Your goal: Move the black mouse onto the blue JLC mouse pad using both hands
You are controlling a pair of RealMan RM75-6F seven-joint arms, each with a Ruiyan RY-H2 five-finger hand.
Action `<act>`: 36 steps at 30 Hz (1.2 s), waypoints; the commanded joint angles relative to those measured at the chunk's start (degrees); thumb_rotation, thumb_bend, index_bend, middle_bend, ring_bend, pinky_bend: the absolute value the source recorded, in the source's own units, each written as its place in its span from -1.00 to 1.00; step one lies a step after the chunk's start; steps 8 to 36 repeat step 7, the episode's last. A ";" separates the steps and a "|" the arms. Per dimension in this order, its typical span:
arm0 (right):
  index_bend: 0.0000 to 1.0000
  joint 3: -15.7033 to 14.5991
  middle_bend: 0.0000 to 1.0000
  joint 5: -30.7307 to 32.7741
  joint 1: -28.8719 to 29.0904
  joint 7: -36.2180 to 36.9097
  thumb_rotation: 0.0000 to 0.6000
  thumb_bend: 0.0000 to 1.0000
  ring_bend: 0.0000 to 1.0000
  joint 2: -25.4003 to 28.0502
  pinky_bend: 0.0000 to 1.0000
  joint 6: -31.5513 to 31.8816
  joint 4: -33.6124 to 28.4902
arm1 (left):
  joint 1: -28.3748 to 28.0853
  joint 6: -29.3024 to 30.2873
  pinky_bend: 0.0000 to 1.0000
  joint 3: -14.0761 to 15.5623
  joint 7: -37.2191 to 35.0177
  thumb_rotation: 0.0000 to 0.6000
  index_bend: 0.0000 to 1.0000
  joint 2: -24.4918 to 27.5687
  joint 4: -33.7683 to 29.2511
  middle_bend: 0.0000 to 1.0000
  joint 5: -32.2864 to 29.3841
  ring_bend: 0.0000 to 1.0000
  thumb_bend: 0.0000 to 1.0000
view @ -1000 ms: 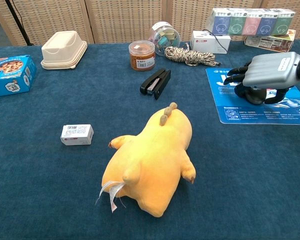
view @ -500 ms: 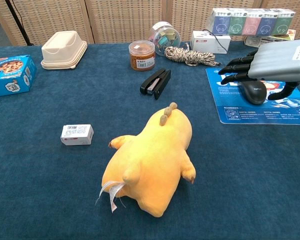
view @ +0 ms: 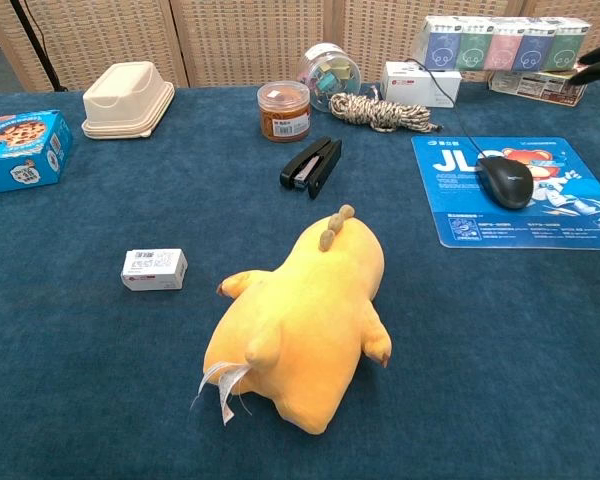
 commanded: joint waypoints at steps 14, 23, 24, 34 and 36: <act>-1.00 2.05 -1.00 1.53 -15.00 7.34 1.00 -1.00 -1.00 -4.30 -1.00 15.56 4.74 | 2.67 1.59 -1.00 0.58 -2.68 1.00 -1.00 -1.62 3.60 -1.00 -0.06 -1.00 -0.73; -1.00 2.05 -1.00 1.53 -15.00 7.34 1.00 -1.00 -1.00 -4.30 -1.00 15.56 4.74 | 2.67 1.59 -1.00 0.58 -2.68 1.00 -1.00 -1.62 3.60 -1.00 -0.06 -1.00 -0.73; -1.00 2.05 -1.00 1.53 -15.00 7.34 1.00 -1.00 -1.00 -4.30 -1.00 15.56 4.74 | 2.67 1.59 -1.00 0.58 -2.68 1.00 -1.00 -1.62 3.60 -1.00 -0.06 -1.00 -0.73; -1.00 2.05 -1.00 1.53 -15.00 7.34 1.00 -1.00 -1.00 -4.30 -1.00 15.56 4.74 | 2.67 1.59 -1.00 0.58 -2.68 1.00 -1.00 -1.62 3.60 -1.00 -0.06 -1.00 -0.73; -1.00 2.05 -1.00 1.53 -15.00 7.34 1.00 -1.00 -1.00 -4.30 -1.00 15.56 4.74 | 2.67 1.59 -1.00 0.58 -2.68 1.00 -1.00 -1.62 3.60 -1.00 -0.06 -1.00 -0.73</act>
